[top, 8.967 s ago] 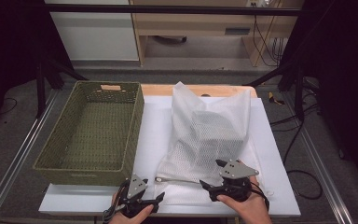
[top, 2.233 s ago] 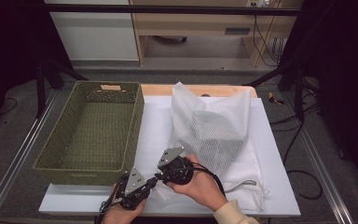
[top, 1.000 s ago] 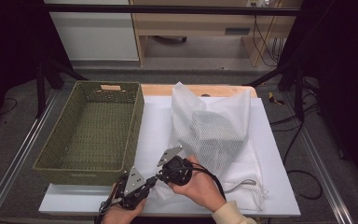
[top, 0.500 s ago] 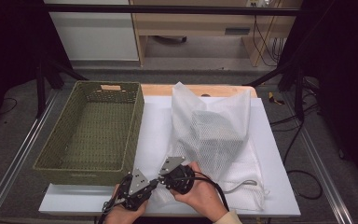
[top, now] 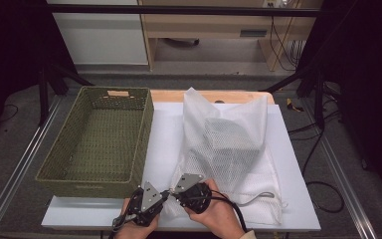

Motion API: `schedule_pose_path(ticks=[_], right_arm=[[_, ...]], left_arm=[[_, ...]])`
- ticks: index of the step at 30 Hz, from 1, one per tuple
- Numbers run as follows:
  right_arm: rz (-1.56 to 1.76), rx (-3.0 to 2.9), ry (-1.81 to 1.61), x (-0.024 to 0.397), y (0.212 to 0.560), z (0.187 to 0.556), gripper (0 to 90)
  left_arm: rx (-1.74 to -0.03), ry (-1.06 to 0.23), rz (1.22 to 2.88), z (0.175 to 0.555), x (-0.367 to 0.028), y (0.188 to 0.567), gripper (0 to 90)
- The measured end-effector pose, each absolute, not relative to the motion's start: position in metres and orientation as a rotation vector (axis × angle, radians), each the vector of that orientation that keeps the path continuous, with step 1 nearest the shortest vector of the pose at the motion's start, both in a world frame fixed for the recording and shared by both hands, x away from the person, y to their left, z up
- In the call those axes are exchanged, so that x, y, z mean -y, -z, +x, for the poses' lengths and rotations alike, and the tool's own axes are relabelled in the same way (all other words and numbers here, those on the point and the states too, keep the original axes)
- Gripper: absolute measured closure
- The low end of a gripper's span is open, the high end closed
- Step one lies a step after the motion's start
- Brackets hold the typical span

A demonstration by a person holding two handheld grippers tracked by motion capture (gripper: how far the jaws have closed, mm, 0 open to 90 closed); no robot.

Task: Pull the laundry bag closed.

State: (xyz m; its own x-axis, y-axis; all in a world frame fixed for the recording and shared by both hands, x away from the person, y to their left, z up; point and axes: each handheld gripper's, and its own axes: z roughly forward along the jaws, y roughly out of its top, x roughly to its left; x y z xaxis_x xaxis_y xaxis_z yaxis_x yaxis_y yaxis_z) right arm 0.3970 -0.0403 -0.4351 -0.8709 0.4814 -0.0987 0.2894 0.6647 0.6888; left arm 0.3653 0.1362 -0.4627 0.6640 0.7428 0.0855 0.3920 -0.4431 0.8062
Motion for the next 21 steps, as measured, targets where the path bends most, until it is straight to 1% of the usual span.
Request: schedule_pose_path(ticks=[3, 6, 12, 21], right_arm=[[0.62, -2.612, -1.002, 0.0406, 0.4374, 0.3958, 81.9], [0.64, -2.611, -1.006, 0.0412, 0.4398, 0.396, 81.9], [0.658, -2.625, -1.003, 0.0426, 0.4438, 0.3997, 81.8], [0.667, -2.636, -1.028, 0.0424, 0.4431, 0.4037, 81.7]], left_arm=[[-0.876, -0.565, 2.074, 0.3645, -0.1355, 0.463, 90.0], [-0.902, -0.5, 2.038, 0.3656, -0.1392, 0.4624, 90.0], [-0.882, -0.475, 2.024, 0.3653, -0.1392, 0.4609, 90.0], [-0.872, -0.474, 2.018, 0.3659, -0.1414, 0.4588, 90.0]])
